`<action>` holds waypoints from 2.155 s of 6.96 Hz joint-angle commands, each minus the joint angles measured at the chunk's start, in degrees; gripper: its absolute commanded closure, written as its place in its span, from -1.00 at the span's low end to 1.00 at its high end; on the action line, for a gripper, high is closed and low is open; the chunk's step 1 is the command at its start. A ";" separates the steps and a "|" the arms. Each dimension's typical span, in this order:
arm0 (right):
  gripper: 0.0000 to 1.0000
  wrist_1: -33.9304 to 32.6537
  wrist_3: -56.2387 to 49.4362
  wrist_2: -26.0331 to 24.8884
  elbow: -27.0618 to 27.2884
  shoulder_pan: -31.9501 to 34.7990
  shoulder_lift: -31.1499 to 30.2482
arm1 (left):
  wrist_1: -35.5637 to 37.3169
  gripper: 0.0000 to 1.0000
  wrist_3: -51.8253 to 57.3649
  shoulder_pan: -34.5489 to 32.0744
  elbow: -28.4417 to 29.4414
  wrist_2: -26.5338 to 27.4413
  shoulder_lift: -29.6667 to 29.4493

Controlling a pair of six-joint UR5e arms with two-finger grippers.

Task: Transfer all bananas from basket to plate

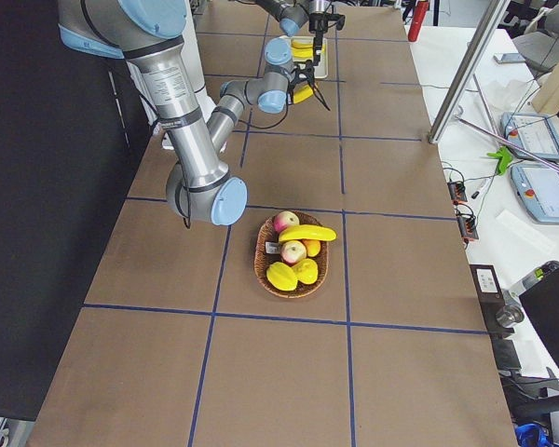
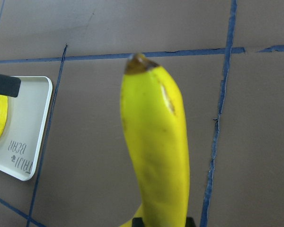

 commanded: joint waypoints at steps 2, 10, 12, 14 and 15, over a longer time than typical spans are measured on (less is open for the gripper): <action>1.00 -0.12 0.52 -0.18 -0.01 -0.28 0.45 | -1.02 -0.98 -4.37 4.99 0.06 5.75 -5.43; 1.00 0.05 1.93 1.05 1.04 -0.28 0.36 | -1.11 -0.96 -5.35 11.25 4.02 16.05 -9.75; 1.00 0.05 1.84 1.67 1.39 0.16 0.36 | -1.11 -0.84 -5.35 11.25 4.11 16.05 -9.67; 1.00 0.05 1.84 1.85 1.39 0.51 0.36 | -1.11 -0.82 -5.35 11.25 4.46 16.05 -9.67; 1.00 0.05 1.84 1.85 1.39 0.51 0.36 | -1.19 -0.57 -5.35 11.25 4.46 16.05 -9.67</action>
